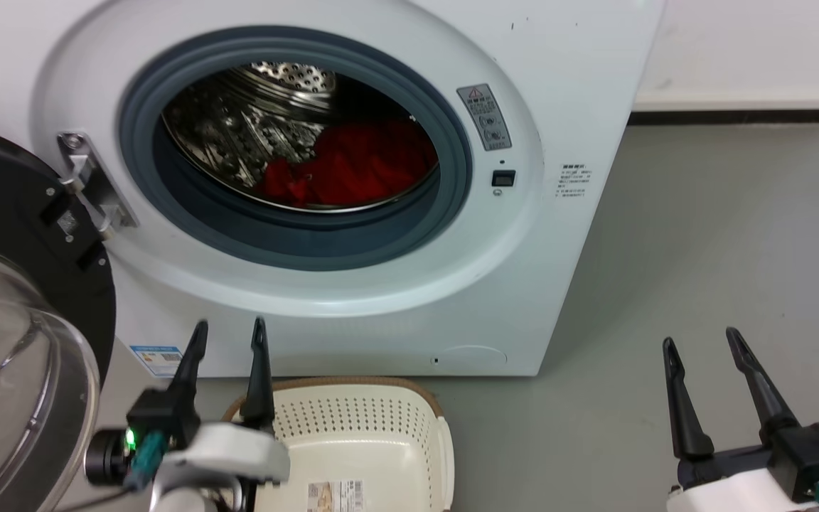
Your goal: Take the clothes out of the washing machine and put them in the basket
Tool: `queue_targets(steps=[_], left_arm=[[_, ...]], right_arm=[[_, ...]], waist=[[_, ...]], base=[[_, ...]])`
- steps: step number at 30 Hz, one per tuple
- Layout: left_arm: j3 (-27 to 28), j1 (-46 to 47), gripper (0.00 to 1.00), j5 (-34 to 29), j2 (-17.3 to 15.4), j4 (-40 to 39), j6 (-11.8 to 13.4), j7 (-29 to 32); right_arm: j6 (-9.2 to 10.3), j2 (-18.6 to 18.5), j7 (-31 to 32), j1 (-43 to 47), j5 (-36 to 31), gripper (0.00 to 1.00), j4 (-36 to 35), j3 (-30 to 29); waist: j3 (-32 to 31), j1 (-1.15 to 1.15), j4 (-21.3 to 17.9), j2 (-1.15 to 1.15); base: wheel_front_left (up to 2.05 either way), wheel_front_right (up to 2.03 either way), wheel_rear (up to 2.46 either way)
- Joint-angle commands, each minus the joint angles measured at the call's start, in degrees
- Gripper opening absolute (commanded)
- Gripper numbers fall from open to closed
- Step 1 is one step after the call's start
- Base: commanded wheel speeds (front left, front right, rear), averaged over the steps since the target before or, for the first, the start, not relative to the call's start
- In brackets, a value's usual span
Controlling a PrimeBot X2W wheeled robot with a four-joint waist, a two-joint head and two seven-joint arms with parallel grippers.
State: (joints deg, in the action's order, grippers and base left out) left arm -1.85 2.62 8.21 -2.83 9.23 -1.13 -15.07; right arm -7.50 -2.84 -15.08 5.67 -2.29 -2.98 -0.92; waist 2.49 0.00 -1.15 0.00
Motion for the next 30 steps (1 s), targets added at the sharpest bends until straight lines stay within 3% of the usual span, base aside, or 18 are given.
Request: queue_targets(steps=[1,9,20,30], left_arm=[[0.45,2.72,1.00,-0.57,-0.09,1.30,-0.95,-0.16],[2.71,20.17,1.00,-3.36,-2.13,12.91,-3.44,-0.15],[2.35,46.71,1.00,-6.17,-8.96,31.47,-4.23,-0.16],[0.17,69.16,1.00,-7.94,-14.74,45.88,-5.03,5.94]], right_arm=[[0.02,-0.07,-0.13,-1.16,0.06,1.00,-0.33,0.12],[0.03,-0.05,-0.13,-5.82,0.17,1.00,-1.54,0.87],[0.03,-0.01,-0.13,-13.52,2.75,1.00,-3.35,1.77],[0.03,0.03,-0.13,-18.75,6.24,1.00,-5.13,2.14]], waist=[[1.36,0.00,-0.57,0.00],[9.85,0.00,-3.63,0.00],[23.94,0.00,-9.82,0.00],[35.15,0.00,-14.96,0.00]], base=[[0.00,0.00,0.00],[0.00,0.00,0.00],[0.00,0.00,0.00],[0.00,0.00,0.00]])
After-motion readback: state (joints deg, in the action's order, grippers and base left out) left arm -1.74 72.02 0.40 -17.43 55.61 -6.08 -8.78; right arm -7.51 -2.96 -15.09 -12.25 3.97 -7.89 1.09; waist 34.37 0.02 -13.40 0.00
